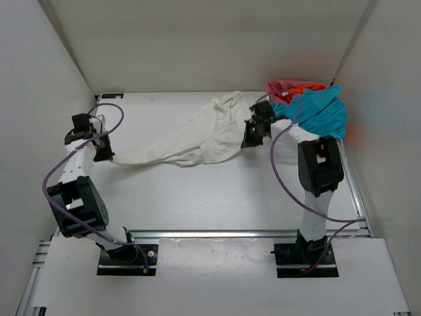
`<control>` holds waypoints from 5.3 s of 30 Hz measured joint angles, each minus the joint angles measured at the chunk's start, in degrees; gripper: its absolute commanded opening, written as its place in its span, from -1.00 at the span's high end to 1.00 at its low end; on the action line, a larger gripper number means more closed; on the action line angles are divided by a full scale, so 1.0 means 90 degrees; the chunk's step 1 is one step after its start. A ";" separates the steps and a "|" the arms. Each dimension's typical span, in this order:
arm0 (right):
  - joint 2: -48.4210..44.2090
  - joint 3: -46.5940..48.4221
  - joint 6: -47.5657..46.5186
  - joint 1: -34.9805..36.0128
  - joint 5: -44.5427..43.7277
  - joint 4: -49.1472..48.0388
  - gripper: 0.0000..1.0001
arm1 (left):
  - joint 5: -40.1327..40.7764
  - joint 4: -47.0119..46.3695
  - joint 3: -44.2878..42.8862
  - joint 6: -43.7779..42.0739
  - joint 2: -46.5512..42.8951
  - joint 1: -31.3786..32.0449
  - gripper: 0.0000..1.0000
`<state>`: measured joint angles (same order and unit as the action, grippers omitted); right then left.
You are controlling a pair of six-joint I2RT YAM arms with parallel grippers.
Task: Fold and stack the t-shirts
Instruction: Flatten out the tshirt
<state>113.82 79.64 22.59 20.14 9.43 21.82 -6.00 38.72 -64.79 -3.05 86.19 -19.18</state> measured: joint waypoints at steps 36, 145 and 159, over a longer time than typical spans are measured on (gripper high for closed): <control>-0.3791 0.0338 -0.3436 0.0522 0.1554 0.2654 1.00 | 0.0053 0.1438 -0.0641 -0.0777 -0.2193 0.0716 1.00; -0.1098 0.0010 -0.5042 0.1392 0.0617 0.0814 0.49 | 0.2635 0.1020 0.2460 -0.1751 -0.2572 -0.0913 -0.09; -0.0333 0.0304 -0.4745 0.0806 0.0597 0.0610 0.17 | 0.2640 0.0668 0.2431 -0.1549 -0.1528 -0.0833 -0.07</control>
<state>110.83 82.37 -20.12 27.40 14.81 27.31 17.76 44.73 -42.92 -16.99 72.44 -26.68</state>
